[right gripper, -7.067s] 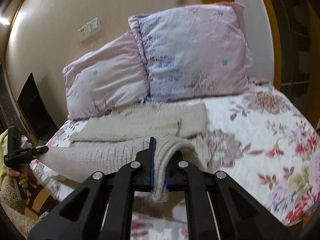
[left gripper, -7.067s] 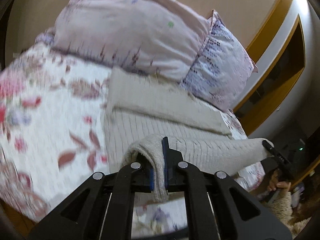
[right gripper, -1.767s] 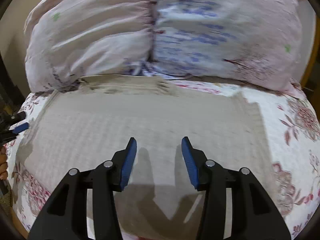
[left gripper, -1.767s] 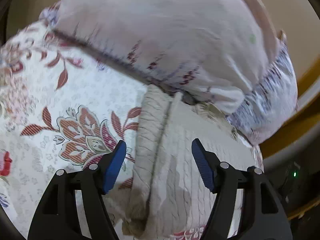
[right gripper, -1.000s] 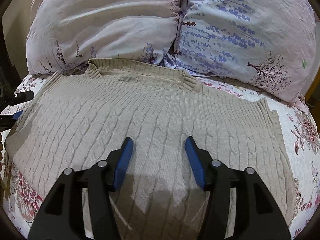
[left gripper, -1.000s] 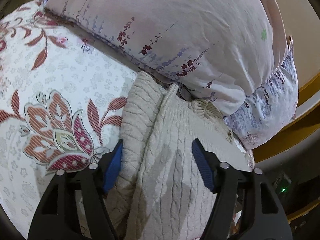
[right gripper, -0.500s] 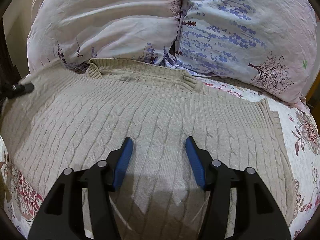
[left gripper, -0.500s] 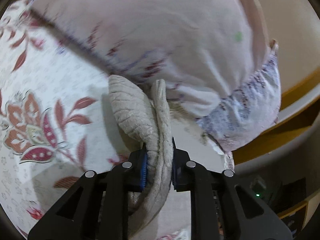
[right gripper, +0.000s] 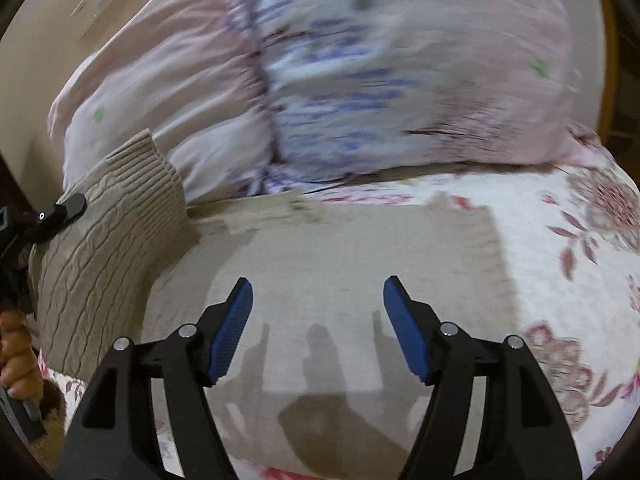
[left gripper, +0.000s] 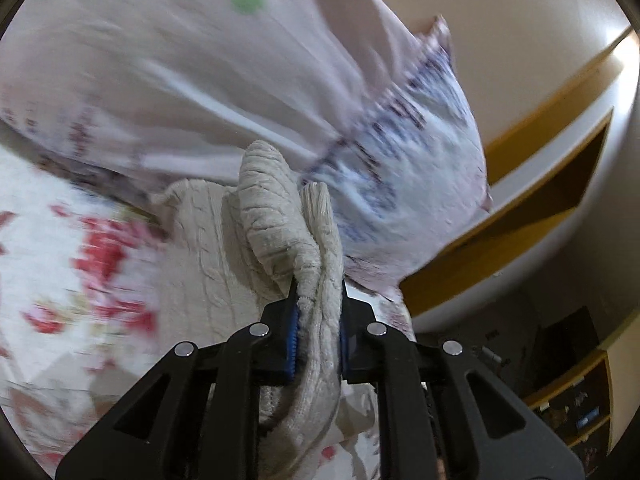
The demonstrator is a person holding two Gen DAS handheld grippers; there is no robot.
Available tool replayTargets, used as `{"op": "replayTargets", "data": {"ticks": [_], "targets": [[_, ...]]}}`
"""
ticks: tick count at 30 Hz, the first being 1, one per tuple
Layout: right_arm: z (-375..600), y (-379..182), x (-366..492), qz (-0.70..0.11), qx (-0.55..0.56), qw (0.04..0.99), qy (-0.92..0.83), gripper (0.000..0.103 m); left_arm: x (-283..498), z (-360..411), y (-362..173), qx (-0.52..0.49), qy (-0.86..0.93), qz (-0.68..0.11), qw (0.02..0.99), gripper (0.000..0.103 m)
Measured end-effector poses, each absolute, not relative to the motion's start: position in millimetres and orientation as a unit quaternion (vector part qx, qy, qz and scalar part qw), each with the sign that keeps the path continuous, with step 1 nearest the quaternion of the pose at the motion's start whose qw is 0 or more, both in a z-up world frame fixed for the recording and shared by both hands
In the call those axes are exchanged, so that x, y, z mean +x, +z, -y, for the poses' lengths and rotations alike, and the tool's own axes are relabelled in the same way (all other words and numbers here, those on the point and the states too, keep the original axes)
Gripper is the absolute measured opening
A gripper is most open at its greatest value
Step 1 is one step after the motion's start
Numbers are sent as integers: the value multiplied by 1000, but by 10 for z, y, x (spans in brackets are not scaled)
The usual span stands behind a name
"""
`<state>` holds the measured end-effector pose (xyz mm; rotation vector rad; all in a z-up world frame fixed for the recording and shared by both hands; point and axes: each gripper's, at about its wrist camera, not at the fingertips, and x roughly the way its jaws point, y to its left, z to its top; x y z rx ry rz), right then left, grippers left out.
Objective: Fold small clothes
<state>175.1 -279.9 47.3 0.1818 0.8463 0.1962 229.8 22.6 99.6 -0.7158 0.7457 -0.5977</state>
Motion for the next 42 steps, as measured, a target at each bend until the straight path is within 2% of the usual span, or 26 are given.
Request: {"op": "replayTargets", "data": {"ticks": [6, 10, 12, 13, 14, 15, 16, 17, 18, 23, 29, 30, 32, 37, 39, 40, 42], "targets": [[3352, 446, 1663, -404, 131, 904, 48, 68, 2365, 646, 754, -313, -316, -380, 811, 14], [3639, 446, 1608, -401, 153, 903, 25, 68, 2435, 1211, 377, -293, -321, -443, 784, 14], [3756, 464, 1605, -400, 167, 901, 24, 68, 2417, 1382, 296, -276, -323, -455, 783, 17], [3795, 481, 1598, -399, 175, 899, 29, 68, 2387, 1402, 329, -273, -329, -447, 786, 21], [3817, 494, 1595, -399, 183, 898, 34, 68, 2359, 1390, 392, -280, -350, -438, 779, 32], [3837, 516, 1610, -398, 195, 895, 48, 68, 2350, 1366, 434, -287, -365, -435, 772, 52], [3836, 536, 1623, -398, 206, 892, 61, 68, 2332, 1317, 491, -295, -378, -429, 765, 59], [3831, 553, 1629, -399, 217, 888, 78, 68, 2287, 1219, 575, -300, -385, -418, 766, 71], [3803, 566, 1648, -403, 231, 880, 102, 68, 2243, 1127, 632, -299, -385, -410, 771, 77], [3620, 495, 1850, -454, 263, 834, 170, 68, 2145, 607, 822, -252, -285, -381, 843, 78], [3462, 283, 2035, -509, 267, 803, 160, 66, 2189, 224, 557, -207, -179, -404, 873, 78], [3440, 239, 2058, -514, 273, 797, 160, 64, 2206, 216, 491, -206, -179, -417, 867, 78], [3383, 192, 2094, -519, 283, 789, 171, 48, 2215, 207, 374, -205, -182, -439, 856, 78], [3299, 114, 2233, -521, 295, 781, 180, 44, 2249, 267, 151, -215, -210, -467, 832, 78], [3325, 87, 2282, -517, 302, 782, 175, 36, 2240, 269, 117, -222, -217, -468, 827, 78], [3325, 99, 2295, -513, 298, 786, 173, 25, 2236, 257, 114, -225, -218, -468, 827, 78], [3301, 194, 2283, -495, 279, 804, 178, 19, 2238, 260, 120, -227, -220, -468, 825, 79]]}}
